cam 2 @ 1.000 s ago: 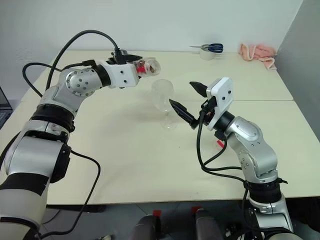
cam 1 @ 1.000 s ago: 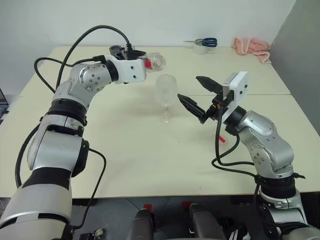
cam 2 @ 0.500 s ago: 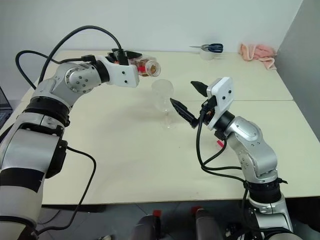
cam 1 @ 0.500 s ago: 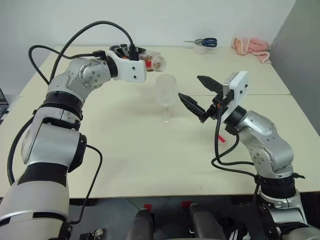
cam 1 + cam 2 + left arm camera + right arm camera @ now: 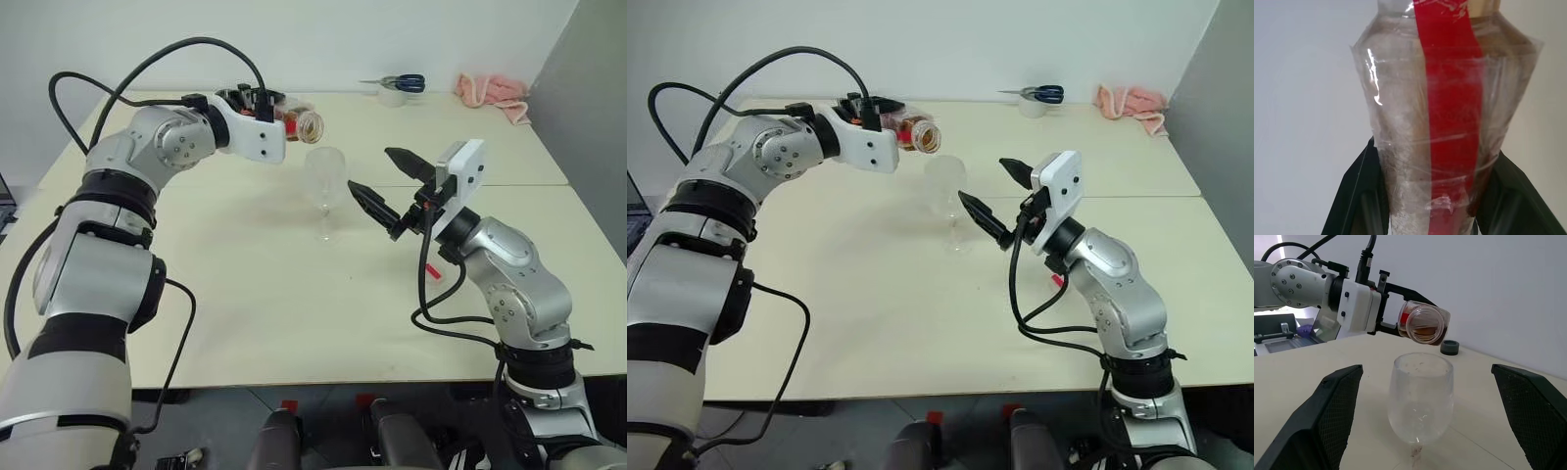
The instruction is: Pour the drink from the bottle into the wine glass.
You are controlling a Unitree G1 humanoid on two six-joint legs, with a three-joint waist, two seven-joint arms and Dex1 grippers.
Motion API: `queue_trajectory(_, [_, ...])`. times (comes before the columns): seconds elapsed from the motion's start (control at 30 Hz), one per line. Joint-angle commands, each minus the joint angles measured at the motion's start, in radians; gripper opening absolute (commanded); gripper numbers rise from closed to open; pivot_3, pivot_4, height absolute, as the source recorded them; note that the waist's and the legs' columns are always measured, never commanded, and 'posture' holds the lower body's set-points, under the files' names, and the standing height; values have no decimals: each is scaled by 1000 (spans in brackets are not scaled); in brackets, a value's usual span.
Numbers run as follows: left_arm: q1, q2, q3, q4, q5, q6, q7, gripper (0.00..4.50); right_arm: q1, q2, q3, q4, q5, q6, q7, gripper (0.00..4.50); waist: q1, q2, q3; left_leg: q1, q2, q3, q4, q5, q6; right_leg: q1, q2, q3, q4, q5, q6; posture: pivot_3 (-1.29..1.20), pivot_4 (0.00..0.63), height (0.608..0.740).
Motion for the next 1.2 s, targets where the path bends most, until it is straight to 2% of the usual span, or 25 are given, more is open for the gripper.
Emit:
queue_trajectory(0.03, [-58,23,2,-1,3,-9,28,1741,-8,8,-14,-24,-1,-31,-6,4500,0,0,0,0,0,0,0,0,0,0,0,0,0,0,0,0,150,740])
queue_trajectory(1.2, [-139,57,-93,42,116,-26,115,1741,4,23,-17,-36,-5,-32,-2,4500,-4,0,0,0,-1,0,13,0,0,0,0,1,13,0,0,0,150,740])
